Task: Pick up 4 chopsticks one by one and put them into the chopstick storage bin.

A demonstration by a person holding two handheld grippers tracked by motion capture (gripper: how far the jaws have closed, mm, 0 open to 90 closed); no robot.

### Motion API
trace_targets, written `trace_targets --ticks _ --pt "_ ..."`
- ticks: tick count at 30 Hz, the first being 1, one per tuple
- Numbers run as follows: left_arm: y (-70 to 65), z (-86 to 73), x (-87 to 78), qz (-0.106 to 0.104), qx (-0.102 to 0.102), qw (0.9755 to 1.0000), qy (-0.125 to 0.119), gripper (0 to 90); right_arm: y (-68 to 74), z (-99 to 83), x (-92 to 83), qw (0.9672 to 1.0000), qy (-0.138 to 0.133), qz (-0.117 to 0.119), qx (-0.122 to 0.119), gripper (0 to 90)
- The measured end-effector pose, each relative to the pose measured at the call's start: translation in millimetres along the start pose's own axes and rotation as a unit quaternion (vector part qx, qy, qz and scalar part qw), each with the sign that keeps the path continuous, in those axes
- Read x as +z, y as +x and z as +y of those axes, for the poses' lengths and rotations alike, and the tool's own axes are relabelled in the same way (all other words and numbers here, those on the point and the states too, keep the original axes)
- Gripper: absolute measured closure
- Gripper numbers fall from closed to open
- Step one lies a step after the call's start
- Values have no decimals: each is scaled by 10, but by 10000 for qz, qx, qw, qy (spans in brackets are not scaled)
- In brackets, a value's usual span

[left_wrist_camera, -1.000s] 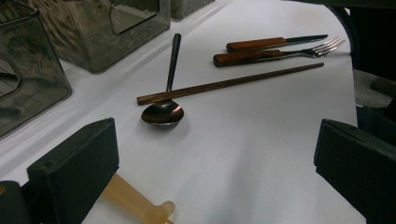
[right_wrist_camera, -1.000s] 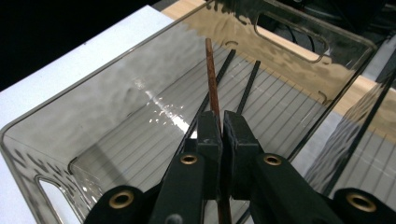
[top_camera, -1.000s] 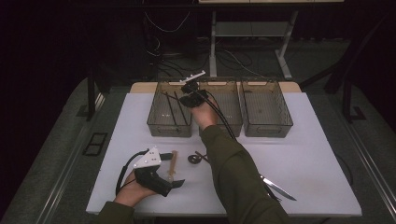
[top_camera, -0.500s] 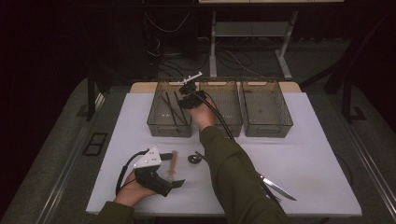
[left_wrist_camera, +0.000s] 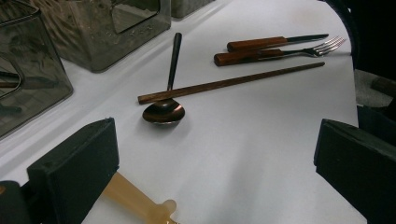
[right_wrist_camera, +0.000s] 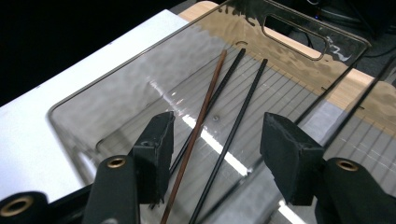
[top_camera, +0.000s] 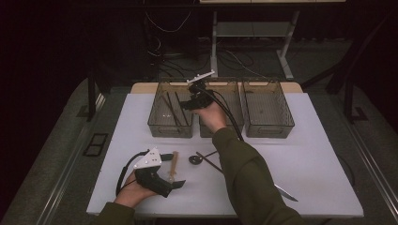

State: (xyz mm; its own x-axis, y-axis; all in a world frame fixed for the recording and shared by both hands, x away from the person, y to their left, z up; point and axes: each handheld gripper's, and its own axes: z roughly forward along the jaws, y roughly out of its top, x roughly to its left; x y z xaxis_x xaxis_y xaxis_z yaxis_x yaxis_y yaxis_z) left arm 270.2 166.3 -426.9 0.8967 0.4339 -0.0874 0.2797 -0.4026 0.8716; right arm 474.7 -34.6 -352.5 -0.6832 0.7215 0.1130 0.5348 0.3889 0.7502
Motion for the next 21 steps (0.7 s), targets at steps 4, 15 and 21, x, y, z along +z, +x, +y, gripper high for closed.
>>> trace_targets --ticks 4,15,21 --pt "-1 -3 2 2 -54 10000 -17 0 -22 -63 -158 9998 -150 162 14 414" --pt "-4 -6 6 20 -111 9999 -62 0 -33 -301 -540 9986 -267 404 -201 348" --pt "-5 -8 0 36 -134 9999 -59 0 -36 -452 -715 9979 -303 507 -268 333"
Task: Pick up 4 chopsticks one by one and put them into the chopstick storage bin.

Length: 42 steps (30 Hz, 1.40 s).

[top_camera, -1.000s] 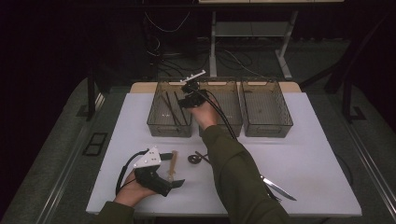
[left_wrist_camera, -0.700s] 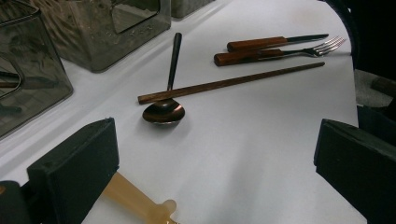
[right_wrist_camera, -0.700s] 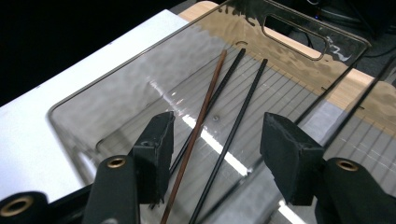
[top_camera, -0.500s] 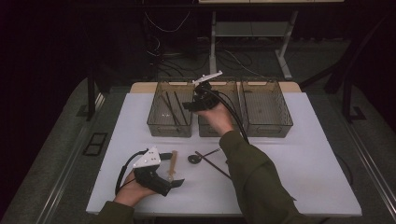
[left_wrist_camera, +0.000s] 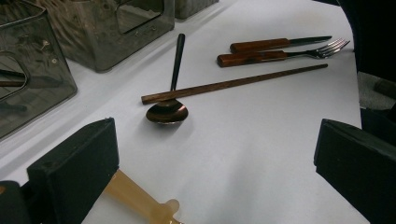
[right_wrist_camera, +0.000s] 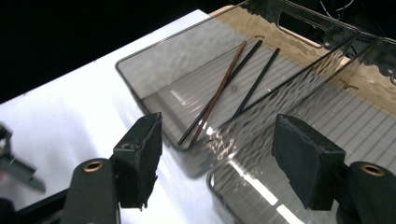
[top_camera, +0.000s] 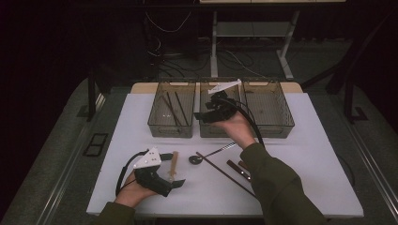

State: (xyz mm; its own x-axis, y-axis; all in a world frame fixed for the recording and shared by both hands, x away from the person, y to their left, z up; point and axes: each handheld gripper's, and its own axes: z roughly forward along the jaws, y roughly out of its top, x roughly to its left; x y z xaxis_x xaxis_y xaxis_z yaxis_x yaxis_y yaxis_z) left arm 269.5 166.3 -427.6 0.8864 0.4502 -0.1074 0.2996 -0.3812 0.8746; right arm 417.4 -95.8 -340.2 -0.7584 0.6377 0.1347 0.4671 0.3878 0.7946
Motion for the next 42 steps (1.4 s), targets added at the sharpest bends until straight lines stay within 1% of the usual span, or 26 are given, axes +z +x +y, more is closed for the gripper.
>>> trace_targets --ticks 4,5,8,11,14,17,19,22,25,26,30,31,34,36,38,42 --pt "9 2 -8 -2 60 10000 59 0 30 -104 -110 9999 17 73 -86 330" --pt "5 -1 -2 -3 37 10000 19 0 37 -132 -137 9999 26 84 -113 327" --pt "7 -1 -4 -8 30 10000 32 0 57 -221 -220 9998 -6 128 -176 327" --pt "7 -2 -3 -3 22 10000 35 0 80 -314 -301 9997 -19 186 -151 327" --pt "7 -2 -2 5 45 10000 45 0 82 -411 -371 9994 -8 221 -248 327" --pt "3 -2 -2 10 41 10000 47 0 97 -511 -444 9994 -4 253 -225 325" --pt "2 -4 -4 14 46 10000 56 0 106 -587 -488 9993 -2 315 -203 326" --pt "0 -2 -6 21 80 9999 67 0 122 -709 -543 9989 64 409 -204 333" --pt "-4 -3 -4 26 59 10000 73 0 136 -837 -589 9988 141 424 -223 334" --pt "-5 -3 -4 28 59 10000 72 0 142 -879 -604 9986 170 453 -188 336" --pt "-11 -4 3 39 33 10000 57 0 186 -1041 -662 9979 275 548 -198 365" --pt "-8 -2 4 40 63 10000 58 0 198 -1079 -676 9976 309 580 -217 375" --pt "-18 -3 5 42 33 10000 59 0 242 -1194 -713 9972 357 599 -268 404" --pt "-19 -3 6 43 36 10000 64 0 270 -1271 -730 9970 393 617 -263 437" --pt "-22 -4 8 42 37 10000 69 0 303 -1337 -742 9967 461 572 -340 466" --pt "-24 -4 5 50 38 10000 50 0 354 -1459 -771 9956 591 630 -372 536"
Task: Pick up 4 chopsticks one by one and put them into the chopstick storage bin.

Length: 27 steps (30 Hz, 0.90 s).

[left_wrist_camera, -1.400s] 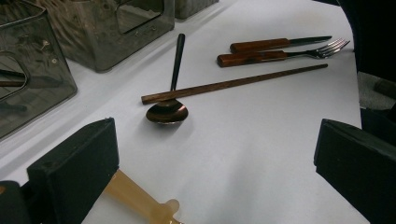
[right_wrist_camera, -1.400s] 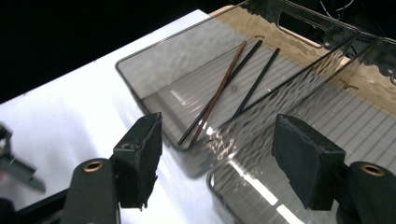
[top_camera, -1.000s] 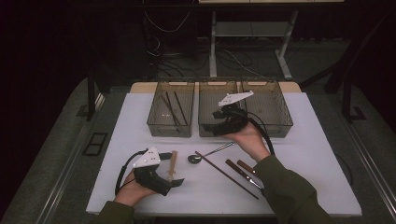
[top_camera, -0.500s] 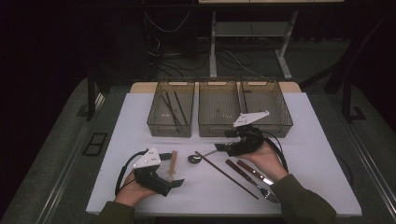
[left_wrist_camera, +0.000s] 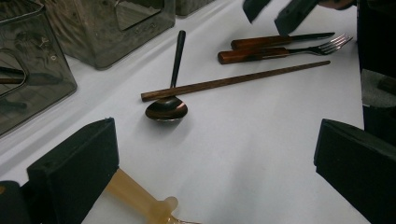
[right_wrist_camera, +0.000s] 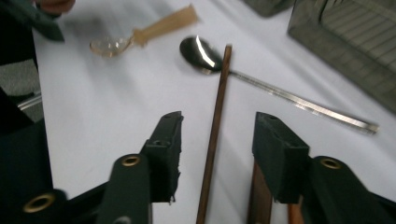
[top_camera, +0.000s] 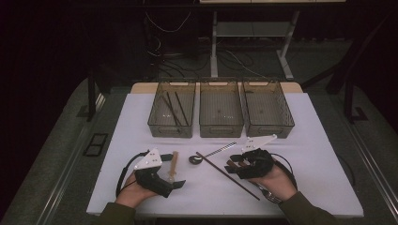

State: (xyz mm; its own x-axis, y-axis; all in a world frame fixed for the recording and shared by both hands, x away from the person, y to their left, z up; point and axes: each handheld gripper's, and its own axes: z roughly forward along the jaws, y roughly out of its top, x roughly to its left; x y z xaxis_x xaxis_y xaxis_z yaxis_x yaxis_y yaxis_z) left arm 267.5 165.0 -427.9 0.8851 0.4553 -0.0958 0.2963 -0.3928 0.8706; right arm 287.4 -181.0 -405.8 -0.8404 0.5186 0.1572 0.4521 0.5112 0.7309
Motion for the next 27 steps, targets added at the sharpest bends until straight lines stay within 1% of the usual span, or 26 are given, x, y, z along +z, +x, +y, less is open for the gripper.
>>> trace_targets --ticks 4,5,8,10,13,17,22,27 --pt "1 0 0 5 7 10000 24 0 38 -111 39 9999 159 -16 51 607" --pt "-1 -1 0 3 12 10000 26 0 50 -127 52 9997 210 -63 51 630" --pt "-2 1 -3 8 31 10000 28 0 60 -144 109 9994 314 -136 41 692" --pt "-1 1 -3 12 24 10000 25 0 62 -145 154 9993 358 -126 55 720" --pt "0 0 -1 4 26 10000 33 0 73 -154 223 9988 473 -98 44 749" --pt "1 -2 -1 4 40 10000 50 0 90 -170 302 9978 638 -191 6 773" --pt "4 -3 -2 16 24 10000 38 0 111 -180 351 9969 742 -259 -69 790" --pt "3 -4 0 15 26 10000 47 0 129 -190 363 9962 763 -409 -104 834"
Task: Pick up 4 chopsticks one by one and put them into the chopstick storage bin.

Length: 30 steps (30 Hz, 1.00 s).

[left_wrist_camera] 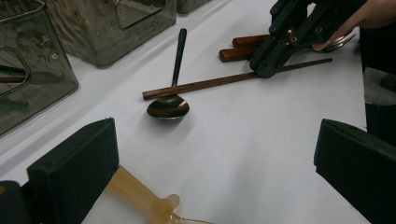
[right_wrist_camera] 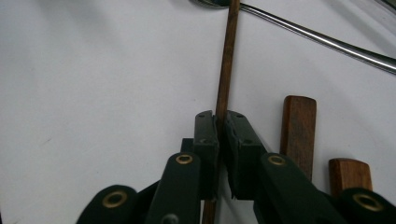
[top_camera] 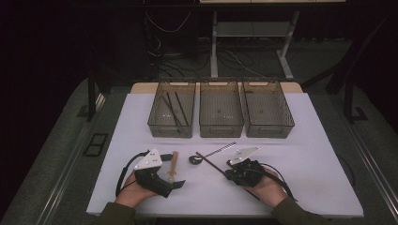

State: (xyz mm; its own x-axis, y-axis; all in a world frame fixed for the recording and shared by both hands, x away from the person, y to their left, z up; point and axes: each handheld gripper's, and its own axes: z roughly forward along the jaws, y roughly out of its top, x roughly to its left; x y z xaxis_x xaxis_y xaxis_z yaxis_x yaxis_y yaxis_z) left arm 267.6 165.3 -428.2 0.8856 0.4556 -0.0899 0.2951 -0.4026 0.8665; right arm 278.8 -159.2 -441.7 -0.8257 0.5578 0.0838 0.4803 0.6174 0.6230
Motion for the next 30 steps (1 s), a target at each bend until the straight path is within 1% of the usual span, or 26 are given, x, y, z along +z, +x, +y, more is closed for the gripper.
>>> trace_targets --ticks 11,18,20,30 --pt "0 0 -1 0 -1 10000 -2 0 -6 4 2 10000 -7 15 40 845" --pt "1 1 -3 8 5 10000 3 0 -3 12 -4 10000 -3 -42 14 848" --pt "0 1 -4 5 7 10000 5 0 -4 14 -19 10000 -6 -49 41 850" --pt "1 1 -6 12 4 10000 -5 0 -9 30 -71 10000 -69 8 47 851"
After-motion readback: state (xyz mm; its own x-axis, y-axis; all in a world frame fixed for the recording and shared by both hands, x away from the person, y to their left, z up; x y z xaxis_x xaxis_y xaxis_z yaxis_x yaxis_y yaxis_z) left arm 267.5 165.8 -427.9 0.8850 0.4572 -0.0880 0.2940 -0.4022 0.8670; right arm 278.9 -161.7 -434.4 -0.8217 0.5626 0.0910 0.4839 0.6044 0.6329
